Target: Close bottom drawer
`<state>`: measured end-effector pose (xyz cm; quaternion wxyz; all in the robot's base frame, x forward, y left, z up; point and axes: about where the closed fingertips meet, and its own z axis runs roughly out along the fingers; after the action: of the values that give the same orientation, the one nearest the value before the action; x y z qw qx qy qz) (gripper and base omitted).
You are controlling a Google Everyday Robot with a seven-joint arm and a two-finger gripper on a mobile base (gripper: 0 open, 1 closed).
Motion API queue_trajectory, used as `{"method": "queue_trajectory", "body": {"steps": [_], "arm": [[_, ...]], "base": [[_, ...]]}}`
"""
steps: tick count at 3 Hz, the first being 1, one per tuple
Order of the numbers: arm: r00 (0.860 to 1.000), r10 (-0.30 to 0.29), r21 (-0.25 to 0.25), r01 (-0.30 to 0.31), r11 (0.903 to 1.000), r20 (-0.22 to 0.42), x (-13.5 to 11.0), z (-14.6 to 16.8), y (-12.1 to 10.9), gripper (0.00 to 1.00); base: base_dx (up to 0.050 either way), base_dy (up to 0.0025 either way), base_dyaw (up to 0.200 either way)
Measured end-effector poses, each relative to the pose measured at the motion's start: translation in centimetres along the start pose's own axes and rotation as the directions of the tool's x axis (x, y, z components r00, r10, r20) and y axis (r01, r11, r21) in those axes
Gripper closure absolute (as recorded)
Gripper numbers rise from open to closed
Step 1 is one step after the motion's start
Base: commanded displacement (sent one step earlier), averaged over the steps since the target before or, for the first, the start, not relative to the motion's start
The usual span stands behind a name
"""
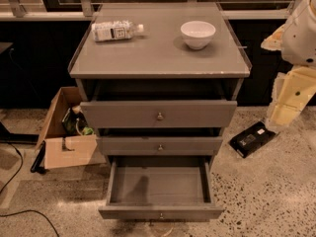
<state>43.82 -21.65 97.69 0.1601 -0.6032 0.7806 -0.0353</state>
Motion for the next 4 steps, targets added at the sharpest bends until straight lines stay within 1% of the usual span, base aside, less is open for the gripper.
{"method": "queue_trajectory", "body": {"steps": [1, 2, 3, 4], "arm": [[1.000, 0.000, 0.000, 0.000, 1.0000, 0.001, 0.0, 0.0, 0.0, 0.00], [0.992, -0.014, 0.005, 0.013, 0.9999, 0.126, -0.2, -0.6, -0.5, 0.00], [0.949, -0.032, -0.035, 0.046, 0.9983, 0.312, 0.6, 0.9, -1.3, 0.00], [0.884, -0.050, -0.091, 0.103, 0.9905, 0.465, 0.0, 2.5, -1.0, 0.00]], "base": [[0.000, 0.00000, 0.000], [0.000, 0.00000, 0.000], [0.000, 0.00000, 0.000], [0.000, 0.00000, 0.000]]}}
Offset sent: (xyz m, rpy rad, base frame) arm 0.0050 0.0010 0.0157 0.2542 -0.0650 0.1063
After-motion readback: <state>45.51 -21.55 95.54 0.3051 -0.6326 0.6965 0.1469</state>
